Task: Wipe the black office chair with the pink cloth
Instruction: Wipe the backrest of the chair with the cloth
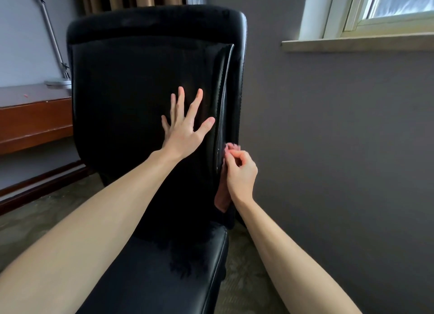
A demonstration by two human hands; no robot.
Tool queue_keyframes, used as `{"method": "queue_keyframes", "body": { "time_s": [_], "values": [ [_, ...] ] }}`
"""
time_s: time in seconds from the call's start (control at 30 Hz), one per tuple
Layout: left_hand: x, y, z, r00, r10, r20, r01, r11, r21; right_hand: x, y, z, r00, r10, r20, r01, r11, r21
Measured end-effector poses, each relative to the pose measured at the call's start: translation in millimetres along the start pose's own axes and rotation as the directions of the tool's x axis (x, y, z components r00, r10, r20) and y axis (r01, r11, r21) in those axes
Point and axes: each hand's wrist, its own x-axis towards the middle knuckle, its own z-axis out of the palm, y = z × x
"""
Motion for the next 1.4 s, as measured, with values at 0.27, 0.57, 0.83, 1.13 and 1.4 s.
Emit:
{"method": "queue_keyframes", "body": {
  "time_s": [0.27,0.57,0.83,1.13,1.4],
  "values": [
    [-1,-4,-6,1.000,-0.002,0.000,0.002,1.000,-0.007,41,-69,22,0.988,-0.154,-0.011,0.154,0.988,0.006],
    [2,-44,-35,0.999,0.052,0.006,-0.052,0.984,0.168,67,-89,34,0.954,-0.294,0.065,0.298,0.951,-0.077],
    [10,-52,-29,0.993,-0.089,0.074,0.083,0.993,0.078,102,-116,51,0.891,-0.453,0.036,0.451,0.870,-0.199],
    [-21,-42,-7,0.990,-0.079,0.117,0.071,0.995,0.069,12,2,13,0.994,-0.100,0.049,0.102,0.994,-0.037],
    [-53,-39,12,0.987,-0.081,0.137,0.071,0.994,0.079,23,-19,12,0.994,-0.079,0.077,0.074,0.995,0.068]
  ]
}}
